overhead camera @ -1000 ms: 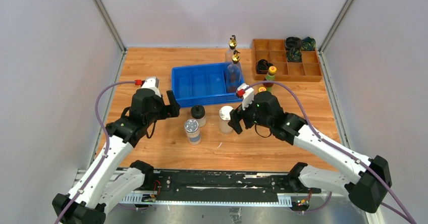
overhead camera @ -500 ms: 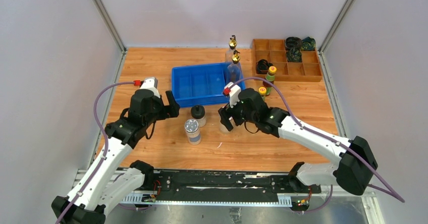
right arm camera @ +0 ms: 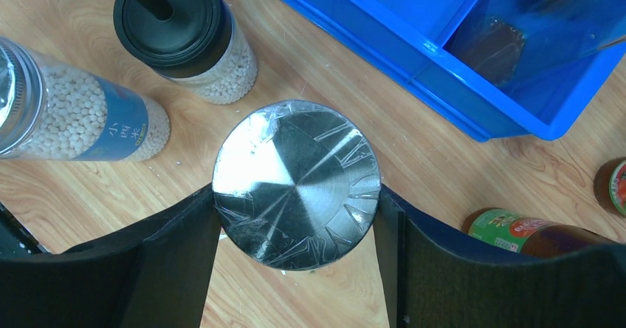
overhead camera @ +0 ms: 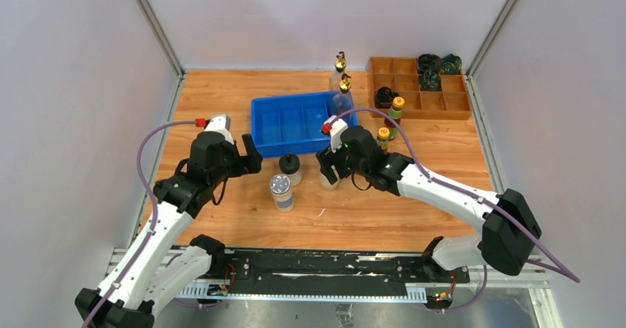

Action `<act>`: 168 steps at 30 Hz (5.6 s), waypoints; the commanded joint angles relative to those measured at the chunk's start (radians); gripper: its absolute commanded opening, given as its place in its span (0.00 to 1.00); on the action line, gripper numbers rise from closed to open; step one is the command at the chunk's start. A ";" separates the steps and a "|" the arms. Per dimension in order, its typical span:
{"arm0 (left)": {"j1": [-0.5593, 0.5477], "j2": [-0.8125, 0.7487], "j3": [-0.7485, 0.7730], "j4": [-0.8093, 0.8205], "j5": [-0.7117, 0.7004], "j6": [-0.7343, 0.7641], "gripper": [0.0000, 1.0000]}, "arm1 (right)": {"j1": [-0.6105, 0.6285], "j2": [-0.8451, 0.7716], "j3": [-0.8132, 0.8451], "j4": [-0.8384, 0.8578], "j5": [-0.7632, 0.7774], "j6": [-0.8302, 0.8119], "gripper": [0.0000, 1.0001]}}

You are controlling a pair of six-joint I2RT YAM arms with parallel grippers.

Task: Organize the condiment bottles
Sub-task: Pick up the bottle from the center of the board, then place the bottle in the storage box, then pick up the bottle from the center of the board.

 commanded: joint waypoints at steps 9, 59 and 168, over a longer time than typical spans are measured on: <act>-0.006 -0.029 0.005 -0.014 -0.004 0.013 1.00 | 0.036 0.002 0.244 -0.055 0.082 -0.028 0.53; -0.006 -0.046 -0.004 -0.040 0.051 0.016 1.00 | -0.131 0.742 0.885 0.208 0.335 -0.063 0.56; -0.570 0.048 -0.225 0.315 -0.441 -0.031 0.96 | 0.625 -0.570 -0.060 -0.333 0.691 0.281 1.00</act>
